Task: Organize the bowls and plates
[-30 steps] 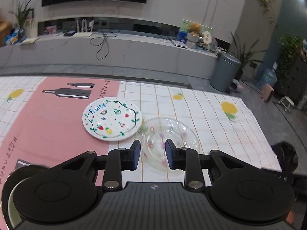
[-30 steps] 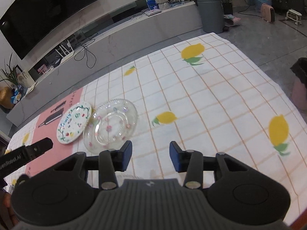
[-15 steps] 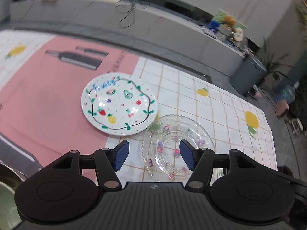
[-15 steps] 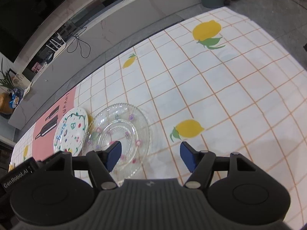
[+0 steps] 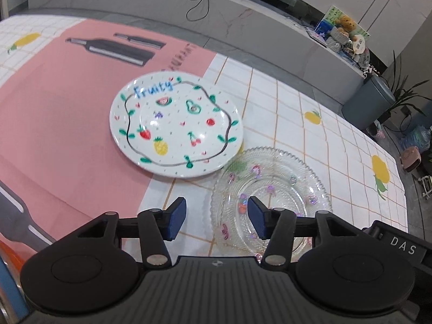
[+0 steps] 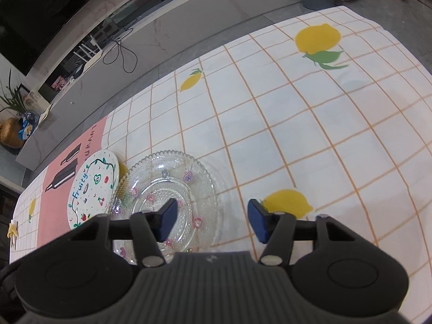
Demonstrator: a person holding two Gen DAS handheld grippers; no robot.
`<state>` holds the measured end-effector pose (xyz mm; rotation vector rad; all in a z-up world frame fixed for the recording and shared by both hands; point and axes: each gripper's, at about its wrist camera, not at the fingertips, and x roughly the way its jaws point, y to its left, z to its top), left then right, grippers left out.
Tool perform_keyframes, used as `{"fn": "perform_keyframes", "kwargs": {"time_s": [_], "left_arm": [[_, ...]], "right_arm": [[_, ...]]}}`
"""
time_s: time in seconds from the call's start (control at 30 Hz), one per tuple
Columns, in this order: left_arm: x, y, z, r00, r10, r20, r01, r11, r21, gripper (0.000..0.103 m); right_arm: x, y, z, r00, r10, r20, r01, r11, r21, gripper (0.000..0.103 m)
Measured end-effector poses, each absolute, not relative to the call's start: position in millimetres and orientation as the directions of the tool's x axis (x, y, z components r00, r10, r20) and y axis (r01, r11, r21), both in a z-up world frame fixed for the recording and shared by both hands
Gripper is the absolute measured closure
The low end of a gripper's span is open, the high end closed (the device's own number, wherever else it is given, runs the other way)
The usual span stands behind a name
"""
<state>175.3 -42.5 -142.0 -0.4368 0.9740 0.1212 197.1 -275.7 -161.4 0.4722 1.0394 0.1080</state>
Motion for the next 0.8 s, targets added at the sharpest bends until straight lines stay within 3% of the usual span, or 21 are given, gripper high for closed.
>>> {"fn": "perform_keyframes", "kwargs": {"time_s": [0.23, 0.37, 0.5, 0.7, 0.8], "left_arm": [[178, -43, -146, 0.582, -0.108, -0.806, -0.283, 0.903, -0.325, 0.046], [178, -50, -147, 0.578, -0.143, -0.804, -0.248, 0.907, -0.339, 0.068], [177, -50, -147, 0.573, -0.133, -0.809, -0.251, 0.911, -0.328, 0.074], [168, -54, -148, 0.550, -0.192, -0.813, -0.223, 0.904, -0.364, 0.077], [168, -55, -149, 0.559, -0.184, -0.808, -0.220, 0.907, -0.359, 0.075]], "right_arm": [[201, -273, -170, 0.516, 0.309, -0.799, 0.118, 0.898, 0.424, 0.057], [203, -267, -172, 0.499, 0.338, -0.798, 0.094, 0.895, 0.437, 0.078], [200, -264, -171, 0.504, 0.297, -0.811, 0.099, 0.913, 0.396, 0.091], [190, -276, -169, 0.497, 0.272, -0.824, 0.131, 0.915, 0.381, 0.091], [189, -281, -171, 0.491, 0.296, -0.819, 0.132, 0.904, 0.406, 0.084]]}}
